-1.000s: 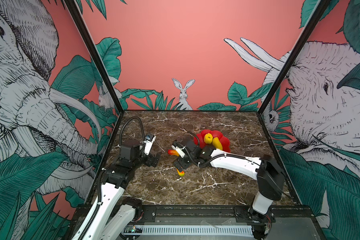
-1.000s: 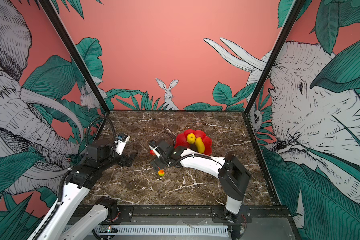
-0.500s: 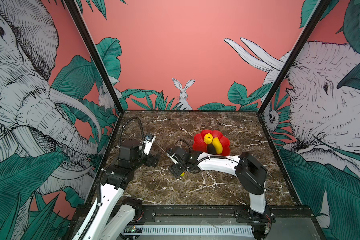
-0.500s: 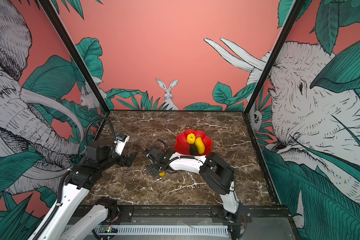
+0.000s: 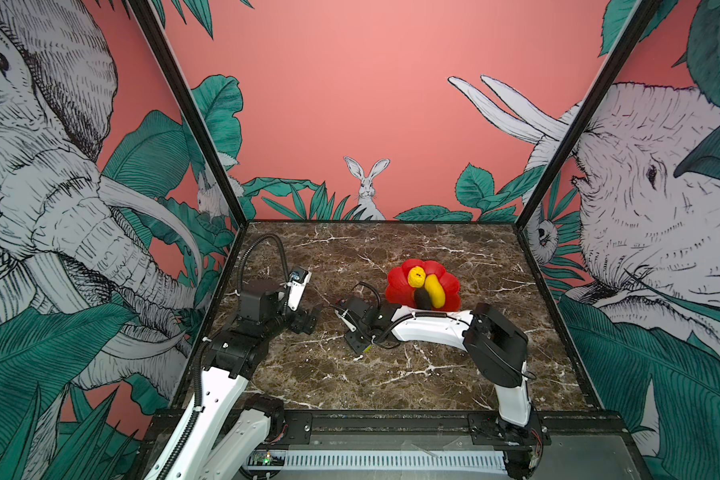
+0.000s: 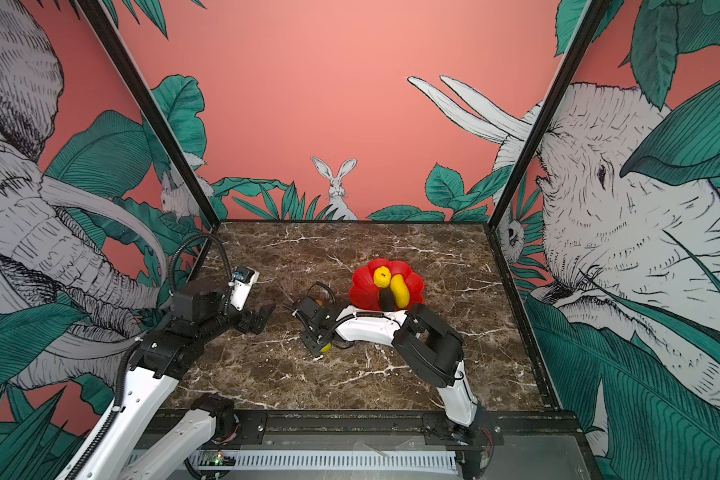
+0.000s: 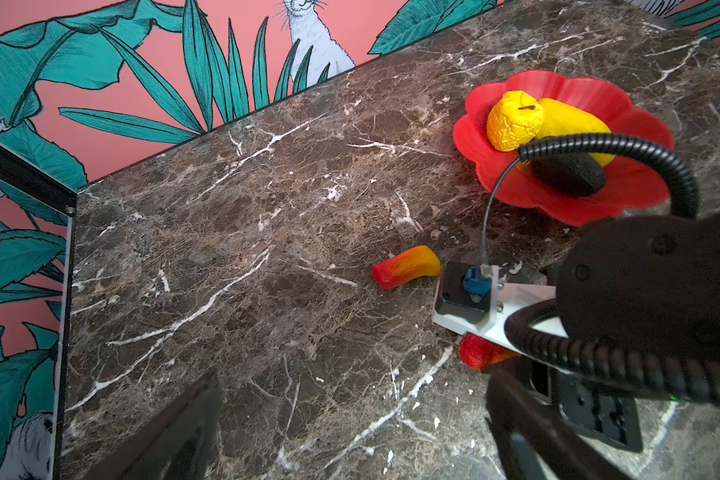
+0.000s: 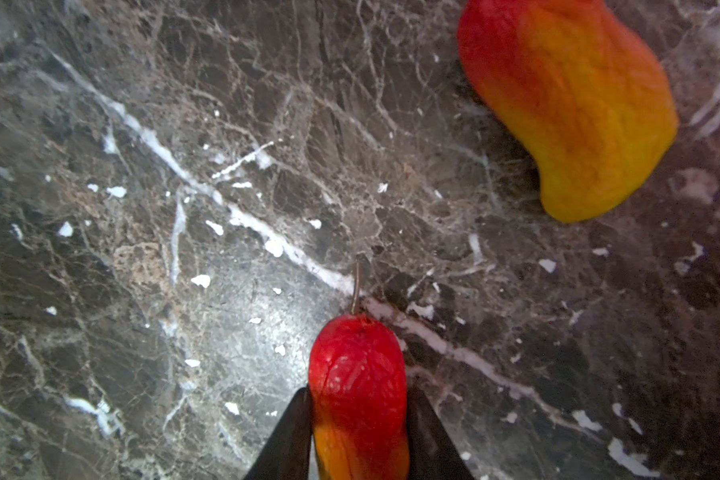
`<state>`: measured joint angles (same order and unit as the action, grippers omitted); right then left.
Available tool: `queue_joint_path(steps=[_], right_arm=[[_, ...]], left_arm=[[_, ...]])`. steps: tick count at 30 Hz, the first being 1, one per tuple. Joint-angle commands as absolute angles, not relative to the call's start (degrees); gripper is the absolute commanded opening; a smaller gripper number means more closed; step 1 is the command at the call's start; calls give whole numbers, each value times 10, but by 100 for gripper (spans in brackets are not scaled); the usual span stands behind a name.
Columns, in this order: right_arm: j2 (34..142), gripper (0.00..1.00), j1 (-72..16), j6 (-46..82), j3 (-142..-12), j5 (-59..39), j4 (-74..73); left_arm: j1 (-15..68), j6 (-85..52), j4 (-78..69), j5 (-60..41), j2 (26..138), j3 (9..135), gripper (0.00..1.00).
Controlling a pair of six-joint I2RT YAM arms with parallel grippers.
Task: Place and organize the fake fruits in the fruit bowl
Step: 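Place the red-yellow mango into the red bowl and release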
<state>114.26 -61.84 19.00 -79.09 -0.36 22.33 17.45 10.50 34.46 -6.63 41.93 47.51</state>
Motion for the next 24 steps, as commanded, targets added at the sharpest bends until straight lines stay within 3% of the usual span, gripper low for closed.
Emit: queue_joint_path(steps=[1,12,18,24], right_arm=[[1109,31,-615,172,-810,12,246],[975,28,-508,125,-760,42,253],[969,27,-420,115,-714,64,238],[994,27,-387,98,-694,76,226]], left_arm=[[170,112,351,-72,416,469,100],[171,112,352,-72,413,468,100],[170,112,352,-71,413,468,100],[171,112,352,-70,416,468,100]])
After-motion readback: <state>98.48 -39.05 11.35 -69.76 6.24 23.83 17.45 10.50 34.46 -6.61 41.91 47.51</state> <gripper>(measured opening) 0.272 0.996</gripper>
